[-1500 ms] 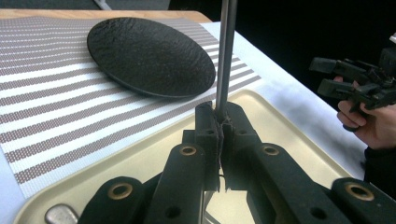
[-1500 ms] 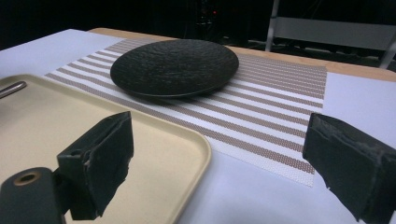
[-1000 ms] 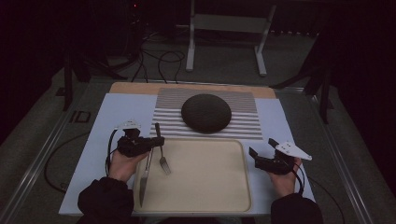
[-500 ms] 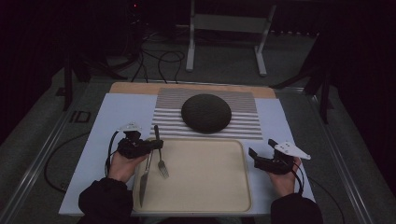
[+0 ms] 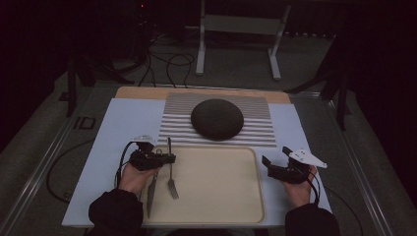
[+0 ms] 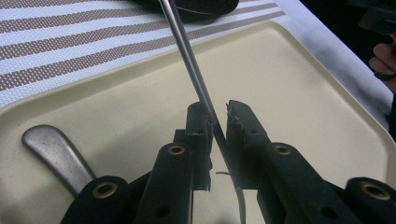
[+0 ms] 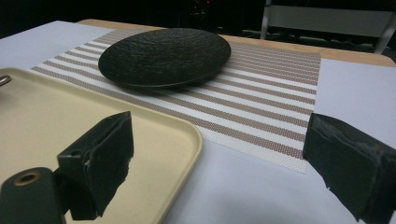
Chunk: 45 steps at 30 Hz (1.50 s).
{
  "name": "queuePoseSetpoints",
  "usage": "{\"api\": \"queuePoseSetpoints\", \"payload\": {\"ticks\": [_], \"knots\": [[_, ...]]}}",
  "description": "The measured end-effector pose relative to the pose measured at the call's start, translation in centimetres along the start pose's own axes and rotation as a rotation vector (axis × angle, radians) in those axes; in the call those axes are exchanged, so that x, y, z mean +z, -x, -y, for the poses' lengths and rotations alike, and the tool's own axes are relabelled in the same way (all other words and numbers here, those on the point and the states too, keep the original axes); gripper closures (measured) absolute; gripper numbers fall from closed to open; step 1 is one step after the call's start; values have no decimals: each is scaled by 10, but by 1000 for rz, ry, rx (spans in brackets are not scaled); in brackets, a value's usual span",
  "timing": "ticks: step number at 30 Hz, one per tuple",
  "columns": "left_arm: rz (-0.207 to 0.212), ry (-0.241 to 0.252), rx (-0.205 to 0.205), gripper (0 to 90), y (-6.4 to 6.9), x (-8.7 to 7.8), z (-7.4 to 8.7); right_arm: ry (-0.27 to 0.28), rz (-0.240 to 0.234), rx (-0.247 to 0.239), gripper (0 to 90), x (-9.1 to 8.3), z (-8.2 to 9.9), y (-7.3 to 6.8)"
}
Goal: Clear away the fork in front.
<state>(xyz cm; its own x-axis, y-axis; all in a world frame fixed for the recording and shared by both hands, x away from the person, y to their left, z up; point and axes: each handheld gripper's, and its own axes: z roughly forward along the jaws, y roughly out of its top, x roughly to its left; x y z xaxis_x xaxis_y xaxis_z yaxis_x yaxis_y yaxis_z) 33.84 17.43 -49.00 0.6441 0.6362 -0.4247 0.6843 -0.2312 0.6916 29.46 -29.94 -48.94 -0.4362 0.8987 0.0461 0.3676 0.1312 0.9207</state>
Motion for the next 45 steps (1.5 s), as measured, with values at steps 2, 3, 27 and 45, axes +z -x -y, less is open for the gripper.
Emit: {"api": "queuePoseSetpoints", "payload": {"ticks": [2, 3, 27, 45], "knots": [[2, -1, -1, 796, -1, 0, 2, 0, -1, -1, 90, 0, 0, 0], [2, 2, -3, 794, -1, 0, 3, -1, -1, -1, 90, 0, 0, -1], [69, 26, -114, 764, -15, -6, 39, -3, -5, 1, 90, 0, 0, -1], [3, 92, -138, 553, -15, -20, 47, 0, -8, -1, 91, -1, 0, -1]]}}
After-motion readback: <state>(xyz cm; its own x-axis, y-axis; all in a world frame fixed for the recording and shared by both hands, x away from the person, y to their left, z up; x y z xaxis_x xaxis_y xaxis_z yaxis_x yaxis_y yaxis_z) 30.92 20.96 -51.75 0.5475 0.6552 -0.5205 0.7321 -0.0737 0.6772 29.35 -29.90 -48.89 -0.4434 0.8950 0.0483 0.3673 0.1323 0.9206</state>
